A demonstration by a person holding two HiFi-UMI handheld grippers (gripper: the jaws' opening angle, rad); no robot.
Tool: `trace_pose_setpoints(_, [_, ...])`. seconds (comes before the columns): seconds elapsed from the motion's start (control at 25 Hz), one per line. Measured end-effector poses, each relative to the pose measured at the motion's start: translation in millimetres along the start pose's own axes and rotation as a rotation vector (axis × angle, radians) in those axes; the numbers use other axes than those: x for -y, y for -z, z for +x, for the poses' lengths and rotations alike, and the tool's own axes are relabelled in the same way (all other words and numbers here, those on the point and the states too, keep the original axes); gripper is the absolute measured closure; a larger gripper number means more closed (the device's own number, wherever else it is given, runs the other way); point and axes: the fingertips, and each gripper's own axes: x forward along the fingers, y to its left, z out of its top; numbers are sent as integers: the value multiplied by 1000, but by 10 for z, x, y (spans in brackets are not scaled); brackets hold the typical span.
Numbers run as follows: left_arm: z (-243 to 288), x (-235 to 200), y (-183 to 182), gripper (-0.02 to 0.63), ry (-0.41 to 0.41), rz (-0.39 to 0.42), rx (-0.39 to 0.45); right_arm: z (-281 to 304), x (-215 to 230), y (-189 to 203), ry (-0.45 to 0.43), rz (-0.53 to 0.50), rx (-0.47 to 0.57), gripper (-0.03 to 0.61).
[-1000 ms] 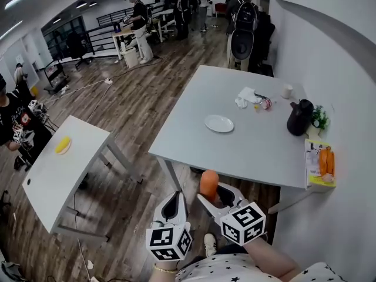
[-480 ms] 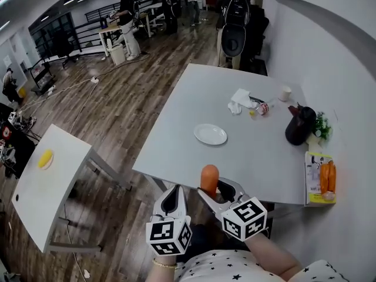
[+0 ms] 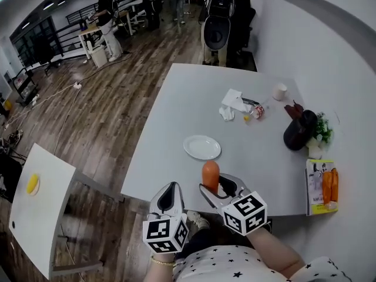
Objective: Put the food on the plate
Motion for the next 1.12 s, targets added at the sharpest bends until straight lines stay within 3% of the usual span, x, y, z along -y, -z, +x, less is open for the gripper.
trace_pose_setpoints(0.32, [727,-320,-119,606,-3,-12,-32,677,733,37,9,-87,-176,365])
trace_pose_setpoints(0.56, [1092,-494,-85,606,-5,-10,-68,1307,1308,262,-39,-277,-463,365])
trace_pose_setpoints(0.76, [1281,-564,-36,606,1,-10,-102,1740,1567,653,-140,-516,-751,365])
trace_pose_setpoints(0.88, [1353,-584,-29,606,6,-12,-116,1918,1647,800,-168,-624,-866,365])
trace_pose_setpoints(1.12, [1451,-618,40,606,3,-19,-149,2203,1735,1024,-223,-633,-1012,365])
